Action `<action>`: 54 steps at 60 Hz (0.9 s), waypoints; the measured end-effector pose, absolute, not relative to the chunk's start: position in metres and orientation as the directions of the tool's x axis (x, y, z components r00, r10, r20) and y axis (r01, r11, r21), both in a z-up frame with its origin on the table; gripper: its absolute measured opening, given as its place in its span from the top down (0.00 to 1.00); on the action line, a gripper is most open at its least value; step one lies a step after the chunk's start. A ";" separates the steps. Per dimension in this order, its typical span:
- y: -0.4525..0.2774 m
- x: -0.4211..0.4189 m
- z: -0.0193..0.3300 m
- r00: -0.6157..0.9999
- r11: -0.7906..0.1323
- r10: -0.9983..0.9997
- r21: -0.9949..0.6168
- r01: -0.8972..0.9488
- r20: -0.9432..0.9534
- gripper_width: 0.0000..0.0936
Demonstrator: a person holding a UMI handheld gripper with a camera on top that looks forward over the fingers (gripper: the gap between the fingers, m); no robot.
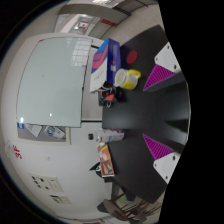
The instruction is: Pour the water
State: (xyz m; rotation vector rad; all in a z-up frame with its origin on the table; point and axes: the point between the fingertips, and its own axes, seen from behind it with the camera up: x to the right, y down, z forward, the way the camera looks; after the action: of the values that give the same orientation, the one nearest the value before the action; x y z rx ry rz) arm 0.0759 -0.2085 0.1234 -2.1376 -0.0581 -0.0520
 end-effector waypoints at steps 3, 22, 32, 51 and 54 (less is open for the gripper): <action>-0.189 0.053 0.113 0.999 -0.526 0.023 -0.850 0.040 0.032 0.10; -0.008 -0.035 0.082 0.999 -0.386 0.030 -0.922 0.025 0.014 0.09; 0.064 -0.044 0.071 0.999 -0.335 -0.004 -0.942 0.032 0.035 0.10; 0.107 -0.051 0.064 0.998 -0.274 0.003 -0.959 0.066 0.068 0.44; 0.107 -0.049 0.065 0.998 -0.270 -0.007 -0.962 0.051 0.055 0.48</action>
State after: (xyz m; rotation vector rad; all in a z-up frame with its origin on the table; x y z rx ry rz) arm -0.0489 0.1066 0.0649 -1.8430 -0.0320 -0.0561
